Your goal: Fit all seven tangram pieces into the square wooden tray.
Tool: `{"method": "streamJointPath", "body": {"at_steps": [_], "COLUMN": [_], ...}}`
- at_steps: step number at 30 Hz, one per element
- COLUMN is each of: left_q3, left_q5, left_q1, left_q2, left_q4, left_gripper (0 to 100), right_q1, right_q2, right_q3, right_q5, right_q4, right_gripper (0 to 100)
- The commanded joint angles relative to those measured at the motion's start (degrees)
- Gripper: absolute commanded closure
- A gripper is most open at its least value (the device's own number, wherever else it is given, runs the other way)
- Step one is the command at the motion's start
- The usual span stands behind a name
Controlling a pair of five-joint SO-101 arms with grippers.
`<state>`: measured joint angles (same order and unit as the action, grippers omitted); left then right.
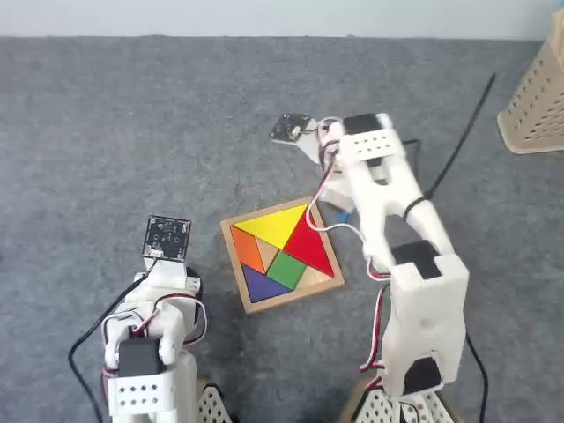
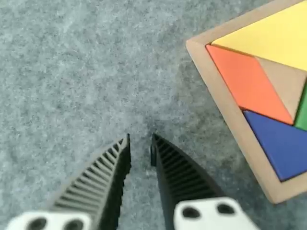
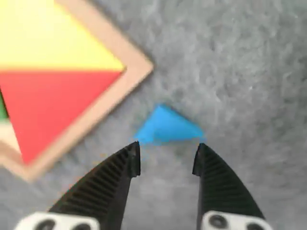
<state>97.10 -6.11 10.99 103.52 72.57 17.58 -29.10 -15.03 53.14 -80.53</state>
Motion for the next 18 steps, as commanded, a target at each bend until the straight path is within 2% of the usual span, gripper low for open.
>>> {"method": "streamJointPath", "body": {"at_steps": [1,3,7,11,18], "left_q3": [-0.6,-0.6,-0.6,-0.6,-0.6], "left_q5": [0.4,0.4,0.4,0.4,0.4], "left_q1": [-0.1,-0.1,-0.1,-0.1,-0.1], "left_q2": [1.2,1.2,1.2,1.2,1.2], "left_q4": [0.0,0.0,0.0,0.0,0.0], "left_gripper": [93,93,93,93,93], "right_q1": [-1.6,-1.6,-0.7,1.0,1.5], "right_q2": [1.0,0.3,-1.0,-2.1,-4.4], "right_q3": [-3.5,-3.4,-3.4,-3.2,-3.5], "right_q5": [14.9,21.9,28.7,31.2,31.3], "right_q4": [-1.0,-1.0,0.6,1.4,3.2], "right_gripper": [81.1,81.1,81.4,81.5,81.5]}}
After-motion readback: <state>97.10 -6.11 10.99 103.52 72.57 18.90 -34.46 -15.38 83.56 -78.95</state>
